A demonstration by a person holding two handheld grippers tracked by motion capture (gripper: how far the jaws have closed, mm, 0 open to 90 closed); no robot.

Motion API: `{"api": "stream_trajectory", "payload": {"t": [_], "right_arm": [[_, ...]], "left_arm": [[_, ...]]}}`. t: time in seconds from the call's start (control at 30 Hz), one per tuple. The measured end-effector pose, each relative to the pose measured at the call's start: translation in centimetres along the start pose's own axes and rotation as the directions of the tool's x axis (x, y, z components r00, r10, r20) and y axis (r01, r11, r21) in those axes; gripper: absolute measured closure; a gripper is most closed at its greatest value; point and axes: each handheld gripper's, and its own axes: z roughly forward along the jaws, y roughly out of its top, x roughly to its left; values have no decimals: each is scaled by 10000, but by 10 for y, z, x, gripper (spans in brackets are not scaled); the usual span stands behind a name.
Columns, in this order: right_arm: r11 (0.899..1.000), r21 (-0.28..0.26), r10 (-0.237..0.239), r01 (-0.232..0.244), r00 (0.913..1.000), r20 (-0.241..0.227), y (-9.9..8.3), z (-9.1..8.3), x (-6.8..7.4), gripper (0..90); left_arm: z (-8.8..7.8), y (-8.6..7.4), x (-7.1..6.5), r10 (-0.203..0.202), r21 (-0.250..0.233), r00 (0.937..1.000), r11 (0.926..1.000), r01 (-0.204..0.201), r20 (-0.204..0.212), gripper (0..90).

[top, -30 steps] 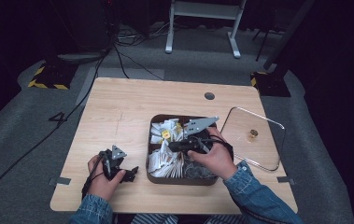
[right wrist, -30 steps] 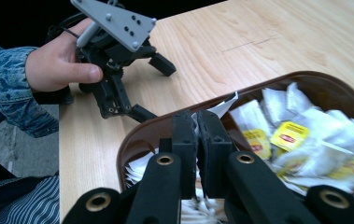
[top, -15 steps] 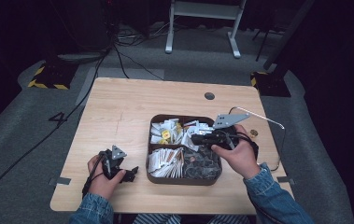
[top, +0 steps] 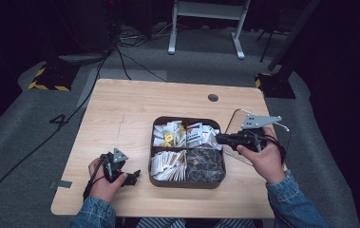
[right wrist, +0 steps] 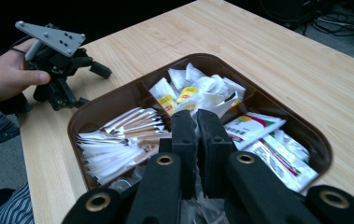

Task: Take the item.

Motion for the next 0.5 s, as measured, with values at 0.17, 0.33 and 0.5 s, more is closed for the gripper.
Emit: {"api": "stream_trajectory", "payload": {"t": [0.17,0.33,0.5], "right_arm": [[9999,-56,142,-141,9996,242,-5,-13,-8,871],[9998,-37,204,-203,9986,481,-11,-23,-13,871],[9997,-125,222,-213,9970,739,-21,-33,-16,870]], "left_arm": [[0,0,0,-10,-7,10000,10000,10,-1,1],[0,0,0,-11,-10,10000,10000,11,-5,1],[0,0,0,-9,-10,10000,10000,9,-3,1]]}}
